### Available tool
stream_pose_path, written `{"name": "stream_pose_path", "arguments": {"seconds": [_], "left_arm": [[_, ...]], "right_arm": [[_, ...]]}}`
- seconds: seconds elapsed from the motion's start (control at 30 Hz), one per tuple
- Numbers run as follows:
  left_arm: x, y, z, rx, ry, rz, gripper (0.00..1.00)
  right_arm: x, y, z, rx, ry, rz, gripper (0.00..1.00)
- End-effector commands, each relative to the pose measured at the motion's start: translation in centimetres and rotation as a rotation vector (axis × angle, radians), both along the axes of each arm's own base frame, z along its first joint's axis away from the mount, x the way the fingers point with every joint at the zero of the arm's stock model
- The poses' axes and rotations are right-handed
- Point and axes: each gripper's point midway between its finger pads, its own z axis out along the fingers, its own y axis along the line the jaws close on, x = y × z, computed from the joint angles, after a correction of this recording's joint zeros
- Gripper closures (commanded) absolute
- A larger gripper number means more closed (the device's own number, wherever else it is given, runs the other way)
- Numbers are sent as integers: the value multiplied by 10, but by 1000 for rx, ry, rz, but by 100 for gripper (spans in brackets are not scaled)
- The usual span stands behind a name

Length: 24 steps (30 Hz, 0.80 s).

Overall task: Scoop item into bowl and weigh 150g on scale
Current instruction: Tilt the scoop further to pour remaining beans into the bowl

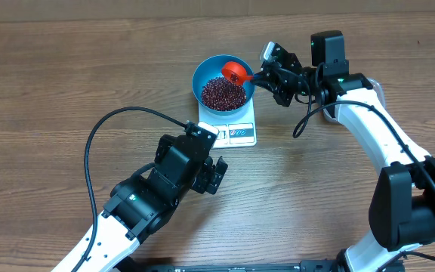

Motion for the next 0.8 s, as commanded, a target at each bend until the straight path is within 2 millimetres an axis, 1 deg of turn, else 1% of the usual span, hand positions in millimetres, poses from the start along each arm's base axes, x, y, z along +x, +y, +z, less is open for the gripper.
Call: {"name": "stream_pose_path", "arguments": {"seconds": [0.0,0.77], "left_arm": [[0,-1,-4,11,7,-11,0],[0,-1,-4,12,7,-11,1]], "right_arm": [[1,2,0,-3,-6,5,96],[0,2,-2,-5,4,5,96]]}}
